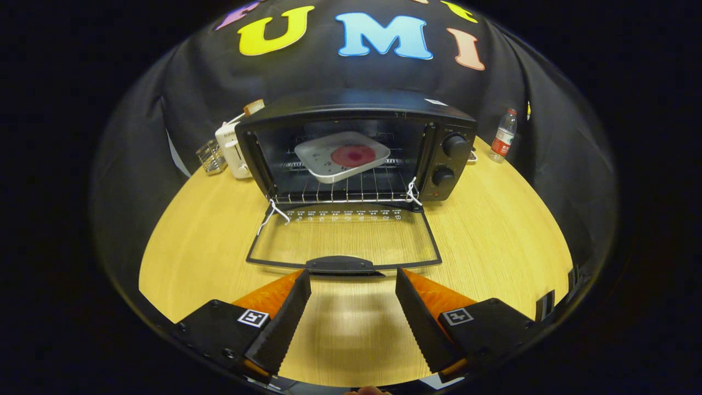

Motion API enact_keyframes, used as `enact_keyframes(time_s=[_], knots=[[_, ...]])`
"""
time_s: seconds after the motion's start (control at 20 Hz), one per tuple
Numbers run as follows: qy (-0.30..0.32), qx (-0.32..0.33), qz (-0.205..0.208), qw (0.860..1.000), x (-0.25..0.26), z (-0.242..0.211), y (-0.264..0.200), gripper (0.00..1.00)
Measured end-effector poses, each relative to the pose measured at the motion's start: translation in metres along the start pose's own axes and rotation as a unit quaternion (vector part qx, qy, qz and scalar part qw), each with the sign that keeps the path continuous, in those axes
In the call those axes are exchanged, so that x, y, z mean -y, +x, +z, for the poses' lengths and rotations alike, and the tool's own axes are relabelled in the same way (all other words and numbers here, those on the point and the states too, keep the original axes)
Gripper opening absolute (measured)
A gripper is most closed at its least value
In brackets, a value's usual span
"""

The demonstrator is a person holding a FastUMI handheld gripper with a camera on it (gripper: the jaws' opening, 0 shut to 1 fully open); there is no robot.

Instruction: Open the toaster oven, put the food inside, and close the toaster oven door.

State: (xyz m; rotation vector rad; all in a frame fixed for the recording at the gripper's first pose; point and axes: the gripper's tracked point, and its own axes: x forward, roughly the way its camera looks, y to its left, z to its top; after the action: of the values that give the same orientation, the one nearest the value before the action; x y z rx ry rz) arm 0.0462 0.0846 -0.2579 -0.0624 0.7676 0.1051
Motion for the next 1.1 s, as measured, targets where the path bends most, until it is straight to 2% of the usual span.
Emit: enact_keyframes(time_s=[0.2, 0.4, 0.65, 1.1], knots=[[-0.029, -0.029, -0.004, 0.999, -0.006, -0.016, 0.018, 0.99], [-0.027, -0.073, -0.005, 0.997, -0.013, -0.034, 0.036, 0.99], [-0.034, -0.093, -0.015, 0.995, -0.008, -0.039, 0.056, 0.99], [0.013, -0.108, -0.013, 0.994, -0.013, -0.03, 0.067, 0.98]])
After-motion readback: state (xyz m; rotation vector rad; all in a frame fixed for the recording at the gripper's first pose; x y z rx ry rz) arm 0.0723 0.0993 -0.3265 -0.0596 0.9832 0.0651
